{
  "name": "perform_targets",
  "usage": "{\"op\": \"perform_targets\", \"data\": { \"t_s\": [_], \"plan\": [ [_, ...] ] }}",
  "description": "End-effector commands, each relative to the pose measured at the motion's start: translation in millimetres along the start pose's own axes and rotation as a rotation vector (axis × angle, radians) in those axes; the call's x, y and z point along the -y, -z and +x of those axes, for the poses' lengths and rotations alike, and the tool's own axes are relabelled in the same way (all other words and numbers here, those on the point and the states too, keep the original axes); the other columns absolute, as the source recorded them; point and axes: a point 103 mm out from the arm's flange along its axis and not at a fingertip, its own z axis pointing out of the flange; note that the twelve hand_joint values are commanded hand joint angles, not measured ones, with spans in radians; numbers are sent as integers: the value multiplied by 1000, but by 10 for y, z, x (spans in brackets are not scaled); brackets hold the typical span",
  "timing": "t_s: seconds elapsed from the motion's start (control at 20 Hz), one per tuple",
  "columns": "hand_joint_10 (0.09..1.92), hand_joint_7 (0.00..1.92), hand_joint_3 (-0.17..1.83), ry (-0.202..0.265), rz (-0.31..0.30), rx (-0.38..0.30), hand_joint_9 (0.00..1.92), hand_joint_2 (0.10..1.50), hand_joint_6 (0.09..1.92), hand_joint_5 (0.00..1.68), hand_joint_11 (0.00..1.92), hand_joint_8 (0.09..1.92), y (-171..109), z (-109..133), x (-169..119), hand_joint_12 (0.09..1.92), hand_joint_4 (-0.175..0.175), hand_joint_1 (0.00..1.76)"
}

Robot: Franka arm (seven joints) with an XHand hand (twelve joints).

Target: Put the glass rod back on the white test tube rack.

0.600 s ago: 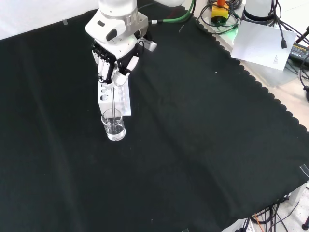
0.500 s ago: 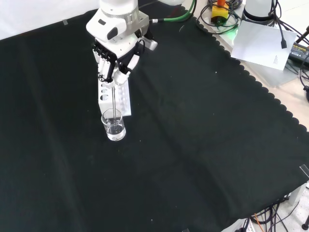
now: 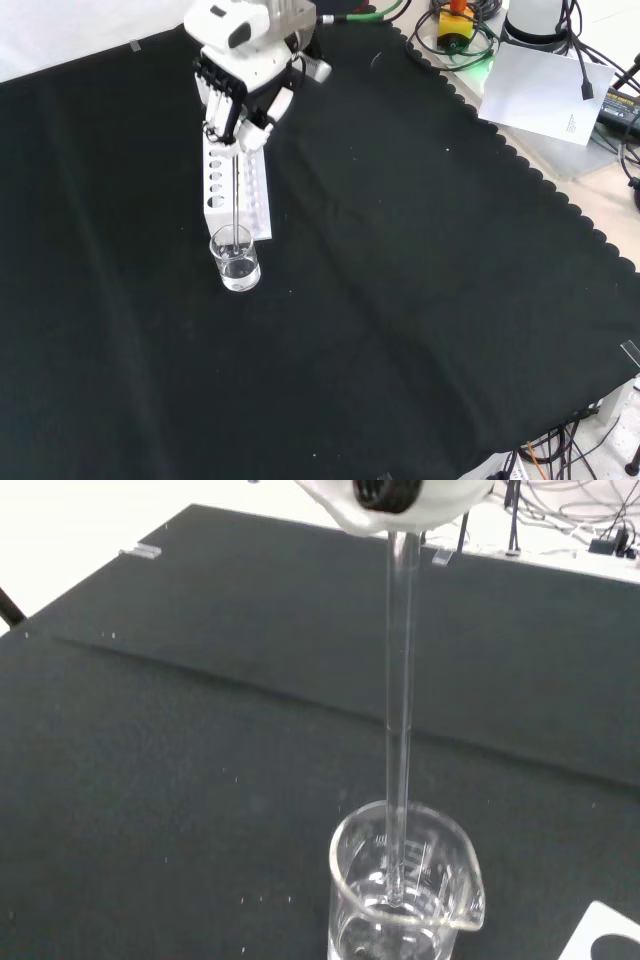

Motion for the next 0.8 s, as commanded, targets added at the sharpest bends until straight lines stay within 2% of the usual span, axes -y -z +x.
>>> {"op": "perform_targets", "data": {
  "t_s": [0.05,0.35,0.8],
  "plan": [
    [882,1125,6,-26,-41,-20,1608,1057,472,1121,1593,1088,350,-154,199,873,-175,1302],
    [883,1125,6,-65,-53,-38,1608,1057,471,1121,1593,1088,539,-340,393,873,-175,1302],
    [884,1126,5,-125,-63,-34,1608,1057,471,1122,1593,1088,668,-659,698,872,-175,1302]
  ]
}}
